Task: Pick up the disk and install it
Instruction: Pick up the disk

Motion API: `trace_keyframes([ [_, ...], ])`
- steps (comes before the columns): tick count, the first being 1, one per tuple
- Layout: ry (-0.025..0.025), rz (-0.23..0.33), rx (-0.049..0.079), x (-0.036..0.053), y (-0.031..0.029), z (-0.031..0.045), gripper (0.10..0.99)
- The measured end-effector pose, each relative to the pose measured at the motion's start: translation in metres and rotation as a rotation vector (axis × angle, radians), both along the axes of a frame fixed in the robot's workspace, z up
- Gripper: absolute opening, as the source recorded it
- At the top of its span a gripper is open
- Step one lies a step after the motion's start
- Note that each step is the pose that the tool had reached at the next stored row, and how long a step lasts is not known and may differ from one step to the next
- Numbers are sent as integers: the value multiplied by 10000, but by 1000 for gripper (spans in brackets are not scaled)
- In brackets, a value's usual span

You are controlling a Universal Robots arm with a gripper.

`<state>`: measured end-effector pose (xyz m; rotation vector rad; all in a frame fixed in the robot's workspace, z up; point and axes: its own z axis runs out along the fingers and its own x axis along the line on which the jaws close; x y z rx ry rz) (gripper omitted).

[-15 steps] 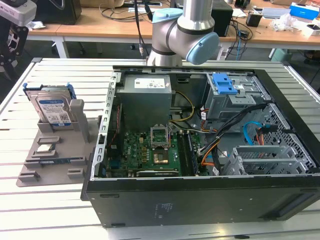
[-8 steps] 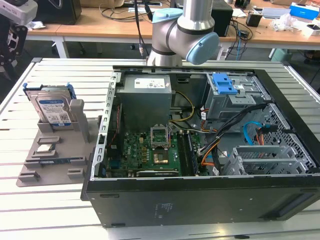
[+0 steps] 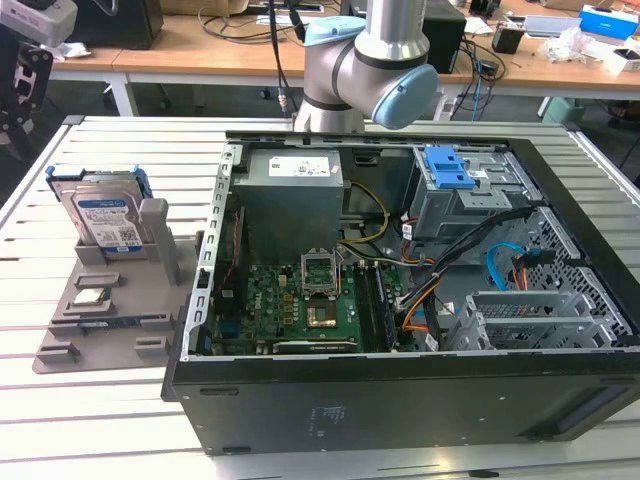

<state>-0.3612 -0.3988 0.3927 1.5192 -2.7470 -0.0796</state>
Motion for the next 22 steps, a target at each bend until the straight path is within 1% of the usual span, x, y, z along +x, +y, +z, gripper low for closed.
trace_keyframes([
  [5, -1, 355, 0, 0, 0, -1, 102],
  [8, 0, 815, 0, 0, 0, 0, 102],
  [19, -1, 1659, 1, 0, 0, 0, 102],
  [22, -1, 1972, 1, 0, 0, 0, 102],
])
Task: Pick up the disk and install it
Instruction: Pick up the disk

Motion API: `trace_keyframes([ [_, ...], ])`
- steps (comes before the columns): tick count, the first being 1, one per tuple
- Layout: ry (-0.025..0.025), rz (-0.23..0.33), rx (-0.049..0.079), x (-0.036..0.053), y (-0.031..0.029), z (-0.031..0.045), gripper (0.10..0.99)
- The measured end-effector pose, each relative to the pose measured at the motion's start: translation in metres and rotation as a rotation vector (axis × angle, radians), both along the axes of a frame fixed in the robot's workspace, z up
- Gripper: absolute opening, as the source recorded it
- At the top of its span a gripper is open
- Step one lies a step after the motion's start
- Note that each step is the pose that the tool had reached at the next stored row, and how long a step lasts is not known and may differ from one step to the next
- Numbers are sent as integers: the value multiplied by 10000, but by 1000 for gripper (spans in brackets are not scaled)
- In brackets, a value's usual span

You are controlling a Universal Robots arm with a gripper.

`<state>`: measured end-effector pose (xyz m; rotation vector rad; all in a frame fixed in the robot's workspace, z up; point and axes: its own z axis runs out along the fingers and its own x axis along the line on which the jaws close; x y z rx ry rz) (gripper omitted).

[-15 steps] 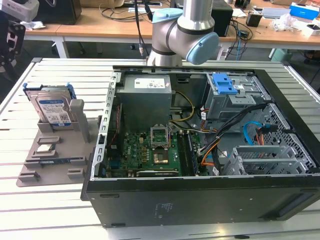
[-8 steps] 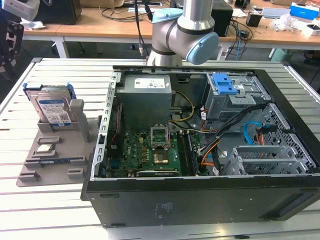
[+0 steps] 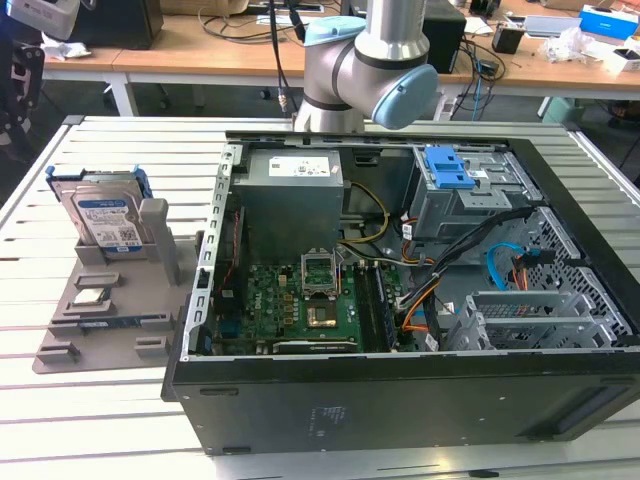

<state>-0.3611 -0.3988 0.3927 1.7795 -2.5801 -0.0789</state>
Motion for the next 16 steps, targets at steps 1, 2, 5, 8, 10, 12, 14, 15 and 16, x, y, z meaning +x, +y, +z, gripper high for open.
trace_keyframes([
  [1, 0, 56, -1, 0, 0, 0, 102],
  [2, 1, 105, 0, 0, 0, 0, 102],
  [5, 0, 333, 0, -1, 0, 0, 102],
  [8, 0, 538, 0, 0, 0, 0, 102],
  [10, 0, 647, 0, 0, 0, 0, 102],
  [12, 0, 785, 0, 0, 0, 0, 102],
  [14, 0, 892, -1, 0, 0, 0, 102],
  [15, 1, 999, 0, 0, 0, 0, 102],
  [16, 0, 1055, 0, 0, 0, 0, 102],
])
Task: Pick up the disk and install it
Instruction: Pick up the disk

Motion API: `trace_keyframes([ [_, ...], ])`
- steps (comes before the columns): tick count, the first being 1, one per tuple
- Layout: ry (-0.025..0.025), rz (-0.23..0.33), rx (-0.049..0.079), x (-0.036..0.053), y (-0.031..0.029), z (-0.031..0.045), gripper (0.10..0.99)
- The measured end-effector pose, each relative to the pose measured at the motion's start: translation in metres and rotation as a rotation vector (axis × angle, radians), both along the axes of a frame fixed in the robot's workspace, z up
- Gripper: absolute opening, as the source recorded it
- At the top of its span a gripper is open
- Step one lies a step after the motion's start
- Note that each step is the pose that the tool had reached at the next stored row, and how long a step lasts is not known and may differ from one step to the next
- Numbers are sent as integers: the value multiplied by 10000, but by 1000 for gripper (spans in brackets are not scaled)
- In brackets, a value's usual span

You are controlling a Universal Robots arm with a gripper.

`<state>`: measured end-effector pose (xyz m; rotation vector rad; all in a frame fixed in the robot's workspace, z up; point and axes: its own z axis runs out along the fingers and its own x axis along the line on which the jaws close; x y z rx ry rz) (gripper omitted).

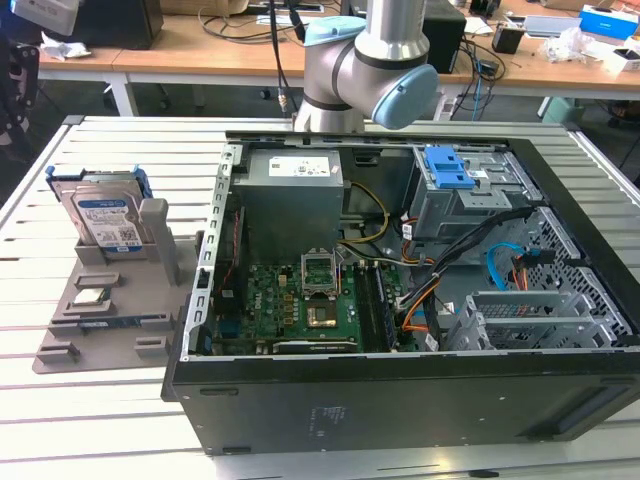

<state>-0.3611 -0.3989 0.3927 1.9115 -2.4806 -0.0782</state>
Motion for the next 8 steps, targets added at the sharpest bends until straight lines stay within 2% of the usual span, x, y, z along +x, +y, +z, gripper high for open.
trace_keyframes([
  [8, 0, 1134, 0, 0, 0, 0, 102],
])
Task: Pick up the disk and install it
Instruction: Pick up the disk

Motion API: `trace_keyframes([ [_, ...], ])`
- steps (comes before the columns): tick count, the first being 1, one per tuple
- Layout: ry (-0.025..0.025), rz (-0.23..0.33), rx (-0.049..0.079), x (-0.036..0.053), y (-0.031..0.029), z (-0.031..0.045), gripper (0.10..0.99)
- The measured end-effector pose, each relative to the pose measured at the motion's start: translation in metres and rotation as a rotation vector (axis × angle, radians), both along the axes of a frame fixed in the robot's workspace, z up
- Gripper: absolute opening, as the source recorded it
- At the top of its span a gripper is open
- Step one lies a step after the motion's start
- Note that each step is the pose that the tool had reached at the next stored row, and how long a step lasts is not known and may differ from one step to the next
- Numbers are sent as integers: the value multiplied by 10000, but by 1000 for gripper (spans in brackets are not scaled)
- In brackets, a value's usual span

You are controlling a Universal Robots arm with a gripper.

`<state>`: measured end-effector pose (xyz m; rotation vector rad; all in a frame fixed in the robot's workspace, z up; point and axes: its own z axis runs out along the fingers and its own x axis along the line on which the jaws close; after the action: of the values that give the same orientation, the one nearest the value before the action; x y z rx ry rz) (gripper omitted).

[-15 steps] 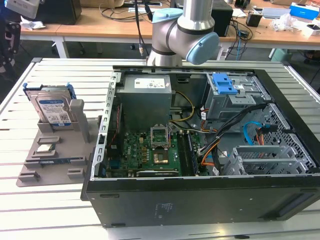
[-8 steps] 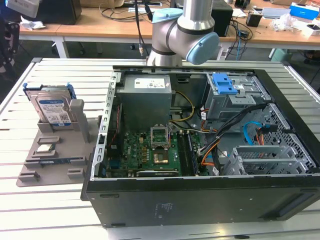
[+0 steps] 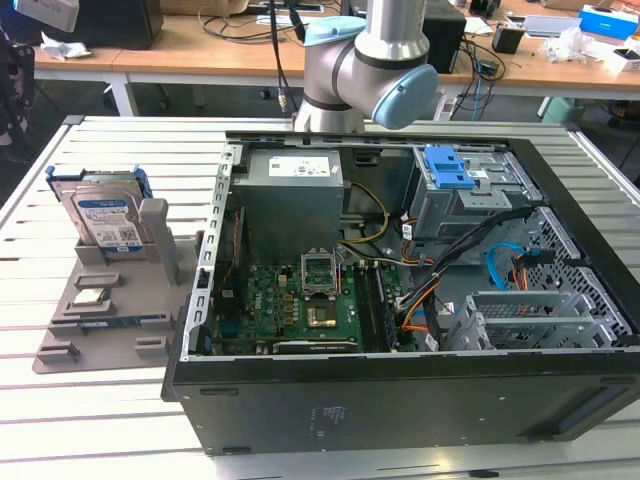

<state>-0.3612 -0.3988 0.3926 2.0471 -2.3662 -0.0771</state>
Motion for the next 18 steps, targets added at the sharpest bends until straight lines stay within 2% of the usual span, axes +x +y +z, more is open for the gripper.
trace_keyframes([
  [1, 1, 458, 0, 0, 0, 0, 102],
  [2, 1, 687, 0, 0, 0, 0, 102],
  [4, 1, 695, -1, 0, 0, 0, 102],
  [5, -65, 693, -3, -1, 1, -1, 102],
  [6, -185, 692, -7, -1, 1, -1, 102],
  [7, -244, 694, -9, 0, 0, -1, 102],
  [15, -271, 695, -10, 0, 0, -2, 102],
  [16, -289, 695, -10, 0, 0, -2, 416],
  [17, -295, 695, -10, 0, 0, -2, 478],
  [18, -298, 691, -11, -2, 15, -2, 478],
])
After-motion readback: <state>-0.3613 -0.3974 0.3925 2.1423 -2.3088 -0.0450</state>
